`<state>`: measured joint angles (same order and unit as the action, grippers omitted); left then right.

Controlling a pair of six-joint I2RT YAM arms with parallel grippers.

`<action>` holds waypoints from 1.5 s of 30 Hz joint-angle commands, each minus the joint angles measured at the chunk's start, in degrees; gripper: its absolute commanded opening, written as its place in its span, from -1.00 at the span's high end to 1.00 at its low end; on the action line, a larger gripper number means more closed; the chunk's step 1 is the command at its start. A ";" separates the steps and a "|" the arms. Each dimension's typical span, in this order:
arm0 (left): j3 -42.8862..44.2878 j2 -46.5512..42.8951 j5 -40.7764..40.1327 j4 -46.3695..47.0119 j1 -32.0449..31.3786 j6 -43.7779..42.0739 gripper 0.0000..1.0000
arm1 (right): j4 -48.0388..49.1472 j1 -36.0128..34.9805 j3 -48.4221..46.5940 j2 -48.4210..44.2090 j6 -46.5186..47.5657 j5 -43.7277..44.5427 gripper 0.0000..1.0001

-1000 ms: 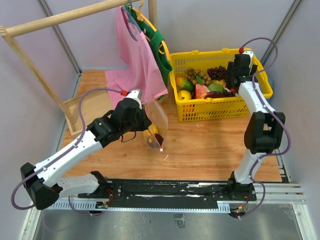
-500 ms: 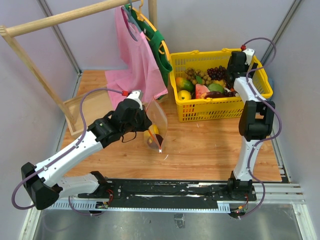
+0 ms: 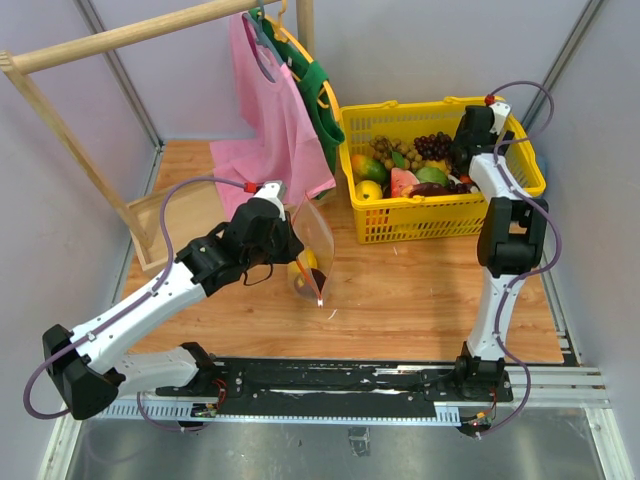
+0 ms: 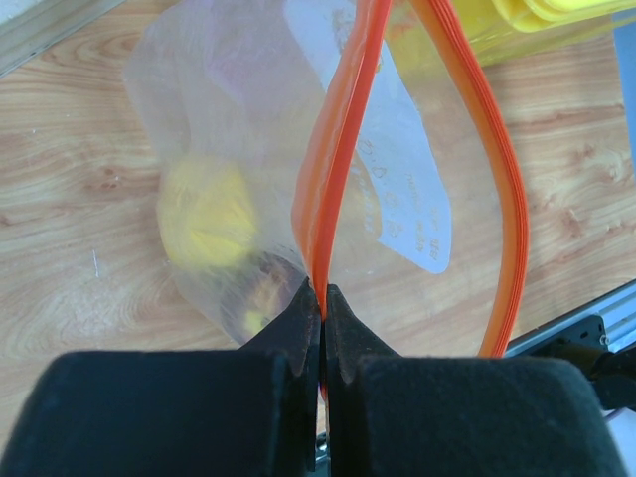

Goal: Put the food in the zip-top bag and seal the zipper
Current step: Pick up the fake fruit from the bin.

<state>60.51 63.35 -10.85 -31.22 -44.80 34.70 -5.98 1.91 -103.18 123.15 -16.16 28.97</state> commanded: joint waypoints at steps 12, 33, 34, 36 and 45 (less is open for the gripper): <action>-1.01 -1.24 -0.26 1.71 0.15 -0.15 0.99 | -8.02 3.36 -2.25 3.30 2.09 -11.75 -0.66; 3.01 -1.93 -2.72 -0.37 0.15 -1.65 1.00 | -3.51 2.65 9.37 -21.07 8.55 -26.10 0.41; 3.23 -2.12 -2.84 -0.53 0.15 -1.72 0.99 | -3.25 2.46 10.49 -22.58 8.75 -26.72 0.43; 3.80 -2.05 -2.90 -1.03 0.15 -1.94 0.99 | -3.39 1.91 12.25 -25.67 8.95 -28.24 0.45; 6.94 0.24 -3.28 -1.85 0.15 -2.62 1.00 | -1.00 -3.45 22.23 -39.96 6.68 -35.28 0.46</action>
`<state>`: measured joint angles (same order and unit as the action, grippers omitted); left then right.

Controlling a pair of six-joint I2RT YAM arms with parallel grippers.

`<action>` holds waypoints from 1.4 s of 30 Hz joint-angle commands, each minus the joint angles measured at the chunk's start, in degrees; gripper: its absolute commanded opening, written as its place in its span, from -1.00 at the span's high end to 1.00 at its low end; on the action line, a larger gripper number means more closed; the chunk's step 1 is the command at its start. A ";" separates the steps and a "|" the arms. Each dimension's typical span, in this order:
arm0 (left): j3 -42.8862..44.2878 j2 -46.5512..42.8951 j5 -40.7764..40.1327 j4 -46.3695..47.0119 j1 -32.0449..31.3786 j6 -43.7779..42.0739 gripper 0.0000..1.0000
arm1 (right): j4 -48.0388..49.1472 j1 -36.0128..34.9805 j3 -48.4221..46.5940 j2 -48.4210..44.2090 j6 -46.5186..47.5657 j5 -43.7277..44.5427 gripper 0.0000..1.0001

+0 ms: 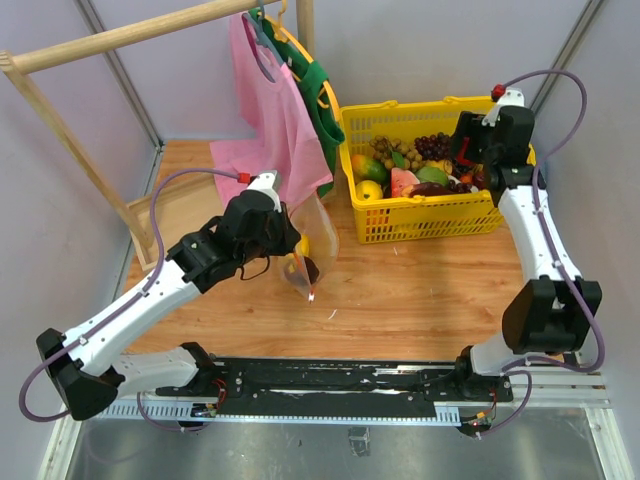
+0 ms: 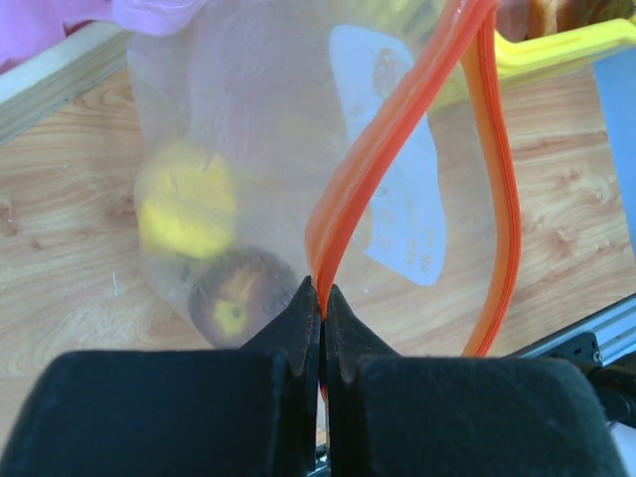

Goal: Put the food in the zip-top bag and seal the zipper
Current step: Pick up the fake fruit from the bin, then place the fake fruit in the zipper food storage bag.

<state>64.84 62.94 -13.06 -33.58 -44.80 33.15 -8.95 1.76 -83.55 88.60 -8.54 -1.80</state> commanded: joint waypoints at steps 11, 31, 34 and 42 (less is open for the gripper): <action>1.64 1.93 -0.69 1.48 0.15 0.70 1.00 | 2.43 -19.37 11.21 -19.98 0.20 -12.29 0.46; 0.30 2.58 -0.53 1.75 0.15 3.83 0.99 | 15.18 -46.35 20.90 -22.02 10.31 -30.33 0.41; 0.13 2.39 -0.32 1.75 0.15 3.83 0.99 | 15.37 -47.76 21.01 -19.59 12.00 -31.95 0.34; -0.68 1.98 0.53 1.89 0.15 3.86 0.99 | 14.94 -48.49 21.50 -14.23 15.23 -26.68 0.11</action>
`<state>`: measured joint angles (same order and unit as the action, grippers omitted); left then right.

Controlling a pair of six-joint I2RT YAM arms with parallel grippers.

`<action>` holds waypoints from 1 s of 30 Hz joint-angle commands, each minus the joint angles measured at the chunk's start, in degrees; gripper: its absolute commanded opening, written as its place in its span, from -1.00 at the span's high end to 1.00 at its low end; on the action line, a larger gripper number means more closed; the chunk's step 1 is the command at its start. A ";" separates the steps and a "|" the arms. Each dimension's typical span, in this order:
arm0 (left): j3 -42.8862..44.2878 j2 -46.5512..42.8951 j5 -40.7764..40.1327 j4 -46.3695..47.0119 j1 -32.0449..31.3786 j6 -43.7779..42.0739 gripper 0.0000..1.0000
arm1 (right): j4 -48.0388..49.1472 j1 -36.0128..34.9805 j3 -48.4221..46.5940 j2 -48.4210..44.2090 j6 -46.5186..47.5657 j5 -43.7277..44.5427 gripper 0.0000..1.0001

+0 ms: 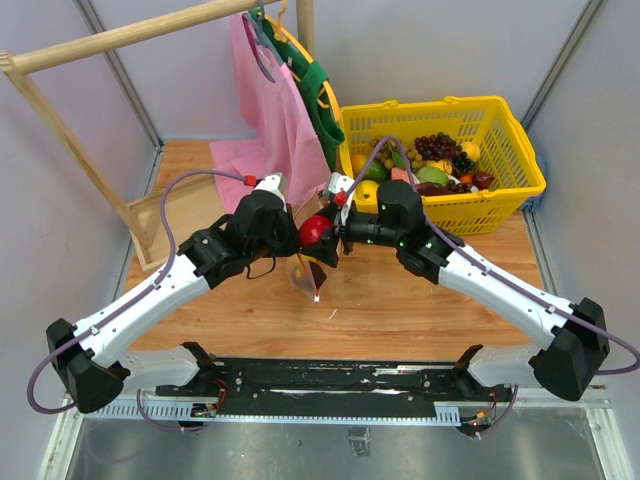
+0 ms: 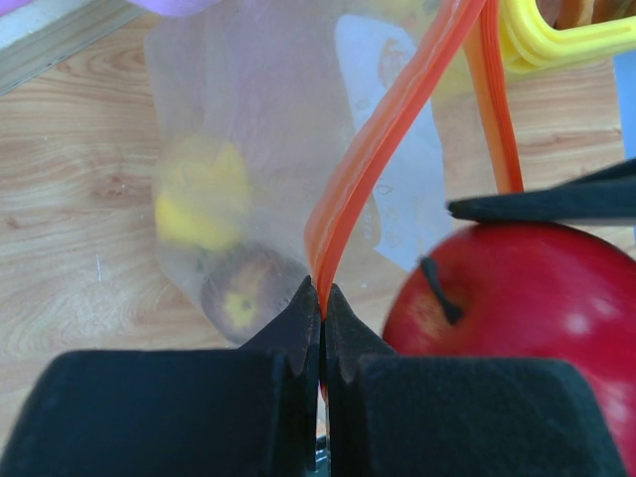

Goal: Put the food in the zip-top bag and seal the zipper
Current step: Place the fake fruit in the zipper food storage bag.

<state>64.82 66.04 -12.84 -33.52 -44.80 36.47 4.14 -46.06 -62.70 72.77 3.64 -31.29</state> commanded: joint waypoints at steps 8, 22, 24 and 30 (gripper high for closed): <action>-2.04 -2.71 0.35 1.98 0.15 0.89 0.99 | 2.02 -0.68 1.65 3.75 6.17 8.02 -0.26; -3.25 -3.65 0.69 2.20 0.15 0.97 0.99 | 0.52 -0.69 0.67 3.50 6.82 7.19 -0.79; -3.44 -3.56 0.76 2.30 0.15 1.06 0.99 | 0.37 -0.69 0.26 3.16 5.89 7.14 -0.82; -3.64 -3.46 0.63 2.38 0.15 1.65 0.99 | -0.76 -0.68 -0.68 0.76 2.51 9.35 -0.87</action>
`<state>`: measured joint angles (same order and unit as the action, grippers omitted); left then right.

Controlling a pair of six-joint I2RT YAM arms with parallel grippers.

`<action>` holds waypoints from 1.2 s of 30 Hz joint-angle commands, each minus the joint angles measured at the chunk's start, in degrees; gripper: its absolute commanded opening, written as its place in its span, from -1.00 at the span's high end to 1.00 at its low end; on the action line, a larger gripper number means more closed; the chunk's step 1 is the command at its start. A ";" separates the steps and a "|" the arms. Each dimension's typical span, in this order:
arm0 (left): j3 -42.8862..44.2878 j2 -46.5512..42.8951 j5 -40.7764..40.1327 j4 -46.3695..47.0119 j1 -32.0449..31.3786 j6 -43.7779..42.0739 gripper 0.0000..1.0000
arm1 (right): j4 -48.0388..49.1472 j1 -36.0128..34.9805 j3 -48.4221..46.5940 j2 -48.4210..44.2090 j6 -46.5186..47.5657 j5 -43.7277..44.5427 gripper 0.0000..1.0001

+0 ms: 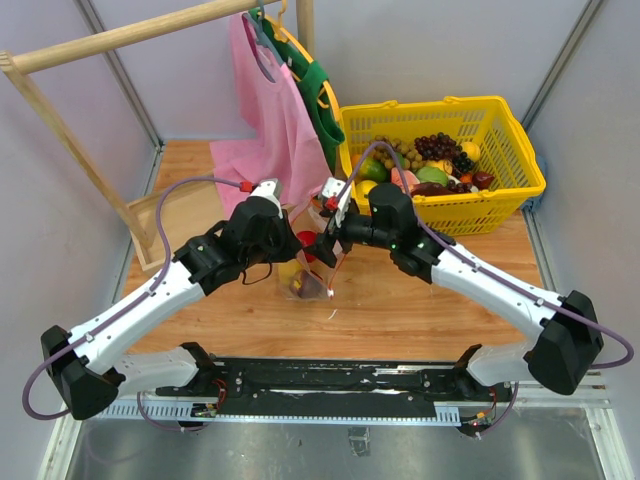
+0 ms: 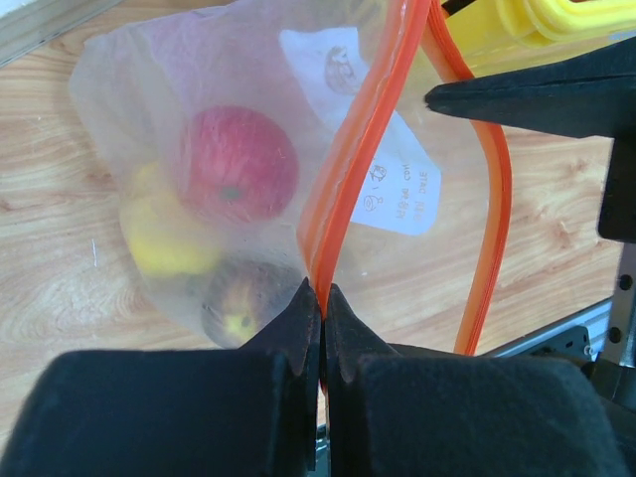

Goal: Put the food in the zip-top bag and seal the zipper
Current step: Place the fake fruit in the zipper food storage bag.

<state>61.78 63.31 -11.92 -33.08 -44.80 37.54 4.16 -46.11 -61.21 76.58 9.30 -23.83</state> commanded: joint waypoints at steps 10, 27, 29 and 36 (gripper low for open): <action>-0.68 -0.75 -0.95 1.35 0.15 1.65 0.99 | -21.69 -0.65 -11.67 -5.44 -11.49 22.35 -0.76; 0.35 -3.58 -1.70 -2.69 0.13 1.60 1.00 | -29.23 -0.82 -17.52 4.99 -13.42 18.94 0.78; 1.12 -3.90 -1.86 -4.68 0.15 1.30 0.99 | -29.48 -0.82 -17.97 4.17 -13.27 20.53 0.98; 3.38 -4.60 -4.46 -11.31 0.15 0.04 1.00 | -31.70 -0.76 -18.90 3.73 -12.08 25.97 0.99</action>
<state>62.39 60.05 -13.56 -40.14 -44.80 38.65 -25.67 -46.26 -78.54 81.82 -3.92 -1.78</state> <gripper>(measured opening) 0.011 0.013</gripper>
